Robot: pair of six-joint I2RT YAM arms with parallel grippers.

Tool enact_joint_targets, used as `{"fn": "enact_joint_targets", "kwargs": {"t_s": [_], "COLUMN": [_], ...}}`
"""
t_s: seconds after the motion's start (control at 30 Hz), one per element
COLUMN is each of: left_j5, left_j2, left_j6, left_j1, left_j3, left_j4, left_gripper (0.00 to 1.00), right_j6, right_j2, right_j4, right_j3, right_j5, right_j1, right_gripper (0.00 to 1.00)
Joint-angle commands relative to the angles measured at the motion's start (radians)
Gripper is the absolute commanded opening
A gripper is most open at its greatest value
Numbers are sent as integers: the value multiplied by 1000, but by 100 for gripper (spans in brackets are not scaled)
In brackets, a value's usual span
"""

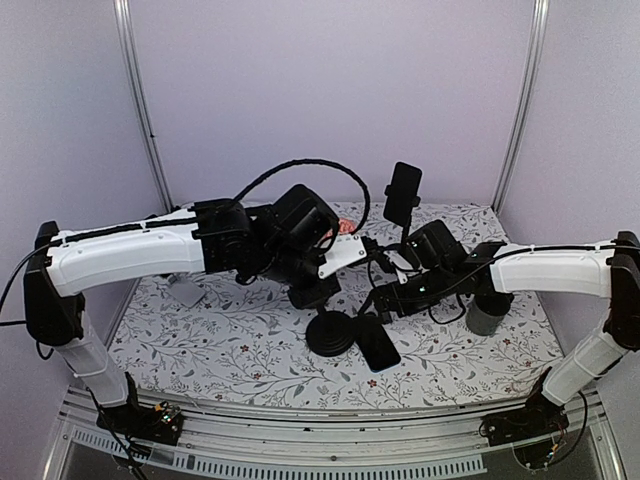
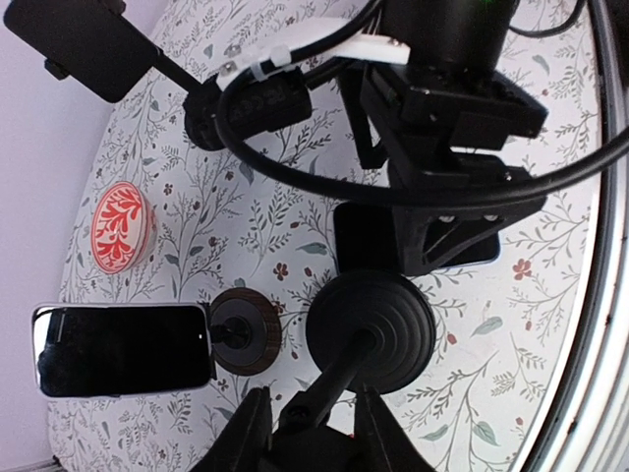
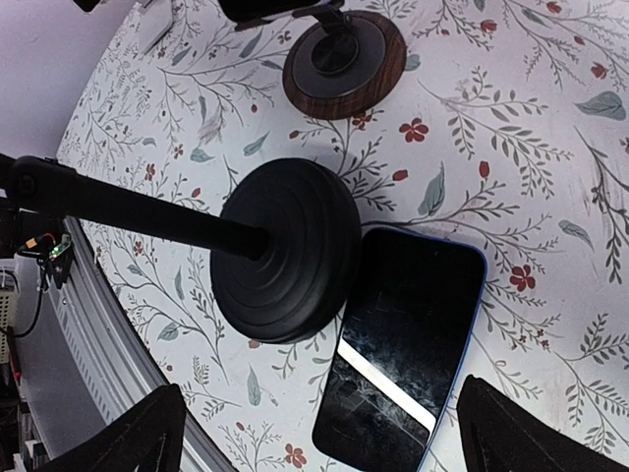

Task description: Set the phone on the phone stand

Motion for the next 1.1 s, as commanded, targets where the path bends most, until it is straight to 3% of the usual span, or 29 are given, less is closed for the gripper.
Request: {"fn": "enact_joint_targets", "kwargs": {"t_s": [0.0,0.4,0.67,0.9,1.07], "left_j5": [-111,-119,-2,46,74], "left_j2": [-33,8,16,7,-6], "left_j6": [65,80,55,19,-52], "left_j1": [-20,-20,-35,-39,-44], "left_j3": [34,31,54,29,135], "left_j4": [-7,16,-8,3,5], "left_gripper": [30,37,62,71,83], "right_j6": [5,-13,-25,-19,-24], "right_j2": [-32,0,6,13,-5], "right_j4": [-26,-26,-26,-21,-63], "right_j3": [-21,-6,-8,2,16], "right_j5": [19,-12,-30,-38,23], "right_j1": [-11,-12,-13,-12,-12], "right_gripper": [99,99,99,99,99]}}
